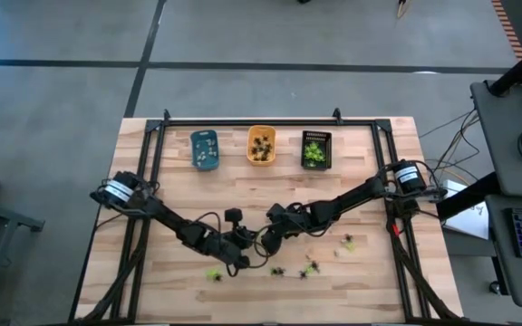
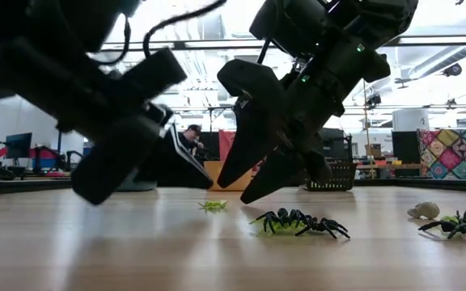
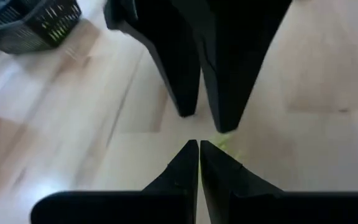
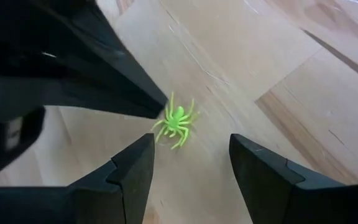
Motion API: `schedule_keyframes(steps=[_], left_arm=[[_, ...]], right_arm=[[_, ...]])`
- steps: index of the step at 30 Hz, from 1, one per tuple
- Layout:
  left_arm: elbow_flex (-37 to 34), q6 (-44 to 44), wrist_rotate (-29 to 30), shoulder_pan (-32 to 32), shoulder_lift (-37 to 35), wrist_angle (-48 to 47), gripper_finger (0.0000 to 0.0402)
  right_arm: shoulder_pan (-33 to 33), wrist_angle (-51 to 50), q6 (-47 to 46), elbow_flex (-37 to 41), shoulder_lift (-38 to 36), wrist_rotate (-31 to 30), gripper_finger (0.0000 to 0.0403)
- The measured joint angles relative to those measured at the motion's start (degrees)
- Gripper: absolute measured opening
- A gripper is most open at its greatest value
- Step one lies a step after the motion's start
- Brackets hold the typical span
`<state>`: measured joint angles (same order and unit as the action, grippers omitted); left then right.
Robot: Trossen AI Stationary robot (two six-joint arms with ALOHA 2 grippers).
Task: Sort Halloween decoration
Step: Put the green spider toy into the black bin
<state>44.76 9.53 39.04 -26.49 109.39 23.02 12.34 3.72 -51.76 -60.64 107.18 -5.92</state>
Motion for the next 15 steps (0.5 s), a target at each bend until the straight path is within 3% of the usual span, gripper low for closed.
schedule_keyframes(steps=[11, 15], left_arm=[[-0.61, 1.81, -0.89, 0.79, 2.39, 1.1, 0.0], [-0.57, 2.46, -0.86, 1.19, 3.94, 2.61, 0.0]], right_arm=[[0.59, 1.61, -1.52, 0.0, 0.16, -0.06, 0.0201], [0.83, 3.69, 4.04, 0.0, 1.55, -0.08, 0.0201]])
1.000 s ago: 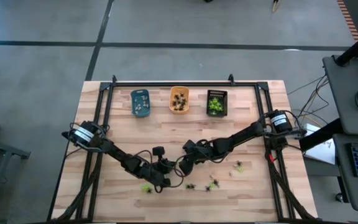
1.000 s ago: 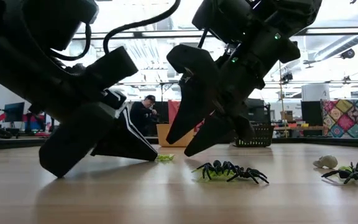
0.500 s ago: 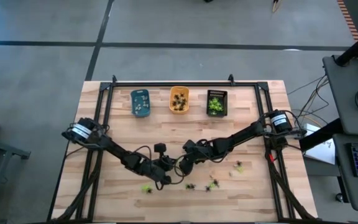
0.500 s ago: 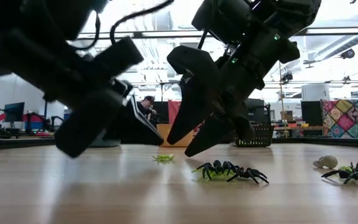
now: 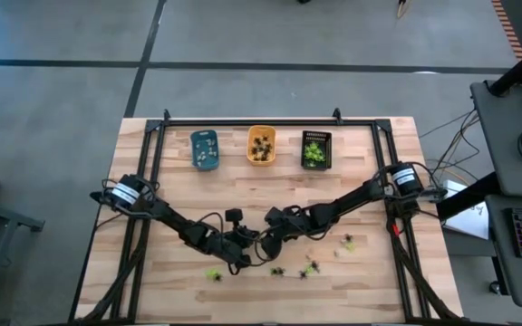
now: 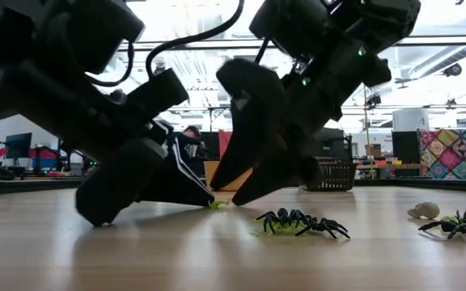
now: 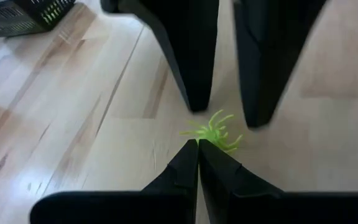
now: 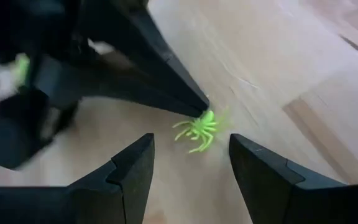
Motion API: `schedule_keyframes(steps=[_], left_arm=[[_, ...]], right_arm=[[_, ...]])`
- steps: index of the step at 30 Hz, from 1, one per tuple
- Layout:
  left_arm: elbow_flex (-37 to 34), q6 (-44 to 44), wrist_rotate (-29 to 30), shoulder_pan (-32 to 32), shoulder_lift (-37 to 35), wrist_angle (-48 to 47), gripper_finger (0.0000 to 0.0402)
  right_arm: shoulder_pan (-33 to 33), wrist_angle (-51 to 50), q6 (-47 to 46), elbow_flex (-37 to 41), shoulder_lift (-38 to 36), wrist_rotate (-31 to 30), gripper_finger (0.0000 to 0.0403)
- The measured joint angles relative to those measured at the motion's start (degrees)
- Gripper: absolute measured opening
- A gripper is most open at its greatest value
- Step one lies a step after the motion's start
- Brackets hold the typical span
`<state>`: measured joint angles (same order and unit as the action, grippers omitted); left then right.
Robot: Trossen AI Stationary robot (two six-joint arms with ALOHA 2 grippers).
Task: Sort Halloween decoration
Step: Put the green spider toy into the black bin
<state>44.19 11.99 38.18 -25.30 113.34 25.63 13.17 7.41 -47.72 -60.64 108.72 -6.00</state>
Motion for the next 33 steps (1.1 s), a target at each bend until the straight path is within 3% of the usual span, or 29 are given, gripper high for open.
schedule_keyframes(steps=[14, 25, 33], left_arm=[[0.06, 0.98, -0.53, 0.02, 1.03, 0.13, 0.0], [-0.01, 0.96, -1.13, 0.02, 1.12, 0.4, 0.0], [-0.07, 0.72, -1.34, 0.02, 1.2, 1.35, 0.0]], right_arm=[[1.28, -1.92, 21.41, 0.0, 0.75, -3.33, 0.0179], [3.57, -2.61, 43.49, 0.0, 0.92, -12.05, 0.0153], [3.69, 0.74, 52.12, -0.07, 3.67, -13.91, 0.0155]])
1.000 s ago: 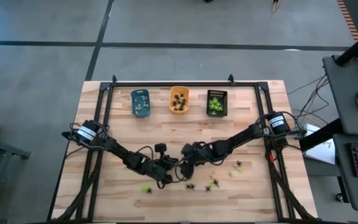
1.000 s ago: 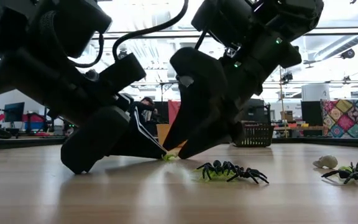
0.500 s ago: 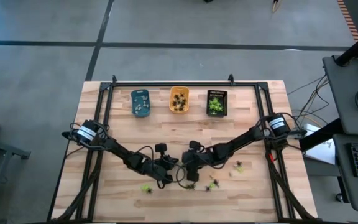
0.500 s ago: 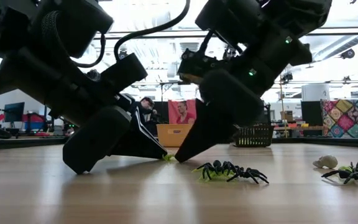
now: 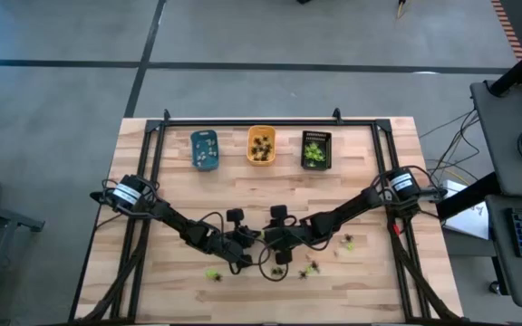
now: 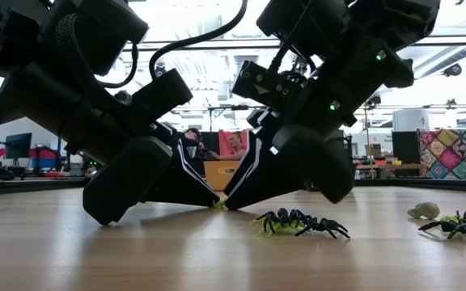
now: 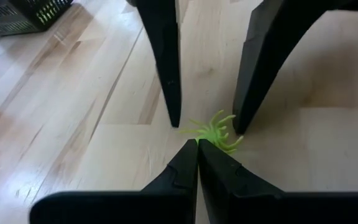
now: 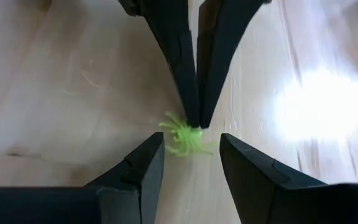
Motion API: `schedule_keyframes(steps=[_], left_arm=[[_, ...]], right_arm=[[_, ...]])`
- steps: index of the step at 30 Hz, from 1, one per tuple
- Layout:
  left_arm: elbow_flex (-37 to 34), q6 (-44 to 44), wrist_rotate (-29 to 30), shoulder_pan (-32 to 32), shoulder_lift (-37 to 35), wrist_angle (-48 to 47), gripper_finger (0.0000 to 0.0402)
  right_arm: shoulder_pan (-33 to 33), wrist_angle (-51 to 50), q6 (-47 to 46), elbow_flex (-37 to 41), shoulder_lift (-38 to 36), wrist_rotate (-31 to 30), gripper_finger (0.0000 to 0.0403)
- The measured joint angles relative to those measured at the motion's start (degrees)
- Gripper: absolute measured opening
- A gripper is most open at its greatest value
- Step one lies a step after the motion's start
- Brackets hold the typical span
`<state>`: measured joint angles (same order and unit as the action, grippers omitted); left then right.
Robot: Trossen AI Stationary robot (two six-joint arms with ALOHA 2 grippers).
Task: Sort Halloween decoration
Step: Put the green spider toy into the black bin
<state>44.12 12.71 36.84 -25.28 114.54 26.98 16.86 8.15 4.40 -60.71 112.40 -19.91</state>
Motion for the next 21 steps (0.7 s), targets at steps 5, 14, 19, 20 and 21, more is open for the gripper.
schedule_keyframes(steps=[5, 14, 19, 20, 21], left_arm=[[0.0, 0.0, -0.07, 0.0, 0.0, 0.02, 0.0], [0.0, 0.0, -0.07, 0.0, -0.06, 0.09, 0.0], [-0.12, -0.33, -0.53, -0.18, -1.12, -0.15, 0.0], [-0.13, -0.49, -0.61, -0.22, -1.46, -0.42, 0.0], [-0.15, -0.64, -0.83, -0.22, -1.76, -0.61, 0.0]], right_arm=[[-0.02, 0.26, 1.7, -0.04, 0.44, -0.12, 0.0144], [0.14, 0.28, 4.64, -0.04, 0.55, 0.78, 0.0058], [0.2, 0.16, 5.48, 0.02, 0.59, 0.79, 0.0016], [0.2, 0.15, 5.64, 0.02, 0.59, 0.77, 0.0013], [0.2, 0.24, 5.71, 0.02, 0.59, 0.75, 0.0011]])
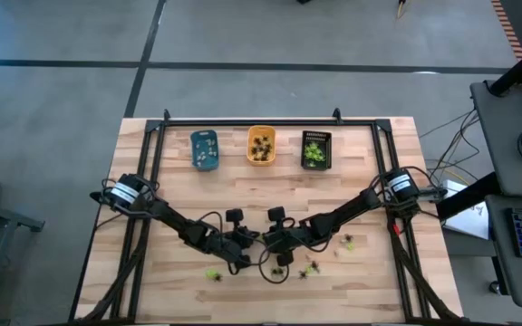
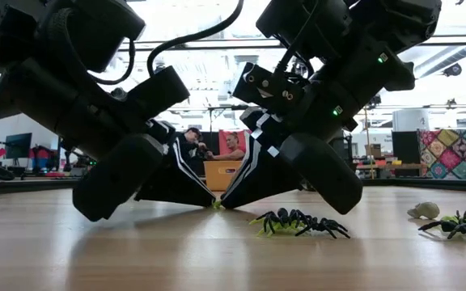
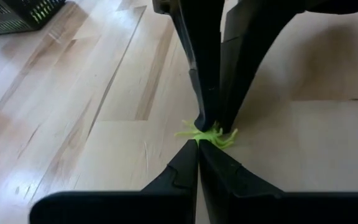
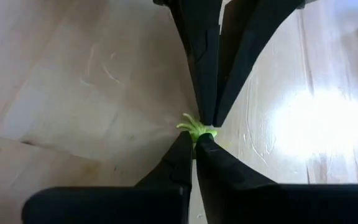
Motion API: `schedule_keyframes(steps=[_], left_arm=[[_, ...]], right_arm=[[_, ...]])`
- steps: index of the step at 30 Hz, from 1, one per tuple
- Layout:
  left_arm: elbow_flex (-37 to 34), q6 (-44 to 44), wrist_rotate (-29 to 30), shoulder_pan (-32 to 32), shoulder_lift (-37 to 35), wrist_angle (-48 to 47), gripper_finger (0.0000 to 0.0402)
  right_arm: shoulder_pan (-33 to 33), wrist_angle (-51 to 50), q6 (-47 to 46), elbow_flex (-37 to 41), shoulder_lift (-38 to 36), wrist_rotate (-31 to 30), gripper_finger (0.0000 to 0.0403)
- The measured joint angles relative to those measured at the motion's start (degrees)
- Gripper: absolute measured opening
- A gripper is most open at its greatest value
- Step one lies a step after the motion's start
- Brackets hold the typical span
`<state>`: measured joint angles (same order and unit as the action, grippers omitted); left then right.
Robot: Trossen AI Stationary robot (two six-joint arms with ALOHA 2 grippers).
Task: Sort Halloween decoration
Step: Put the green spider toy into the black bin
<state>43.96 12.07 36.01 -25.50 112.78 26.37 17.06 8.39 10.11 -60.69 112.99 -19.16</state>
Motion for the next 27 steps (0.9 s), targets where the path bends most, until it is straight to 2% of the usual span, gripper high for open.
schedule_keyframes(steps=[8, 13, 15, 18, 22, 27], left_arm=[[-0.06, -0.33, 0.77, -0.37, -2.76, -4.33, 0.0], [-0.06, 0.85, 7.15, -1.53, -7.35, -11.21, 0.0], [-0.04, 1.49, 9.15, -2.15, -9.68, -14.68, 0.0], [-0.02, 3.01, 11.31, -3.4, -14.12, -19.2, 0.0], [0.02, 3.45, 11.41, -5.31, -19.77, -21.86, 0.0], [0.05, 3.42, 11.52, -7.53, -25.62, -21.87, 0.0]], right_arm=[[-0.02, 0.3, -0.66, 0.19, -1.2, -0.26, 0.0009], [-0.37, -1.19, -3.55, 0.37, -3.67, -1.14, 0.0008], [-0.57, -2.26, -6.28, 0.28, -5.39, -3.45, 0.0008], [-1.7, -9.14, -11.33, -0.96, -8.8, -4.85, 0.0008], [-5.61, -21.1, -19.55, -3.91, -14.57, -4.62, 0.0008], [-13.83, -35.58, -27.26, -6.69, -21.78, 1.51, 0.0008]])
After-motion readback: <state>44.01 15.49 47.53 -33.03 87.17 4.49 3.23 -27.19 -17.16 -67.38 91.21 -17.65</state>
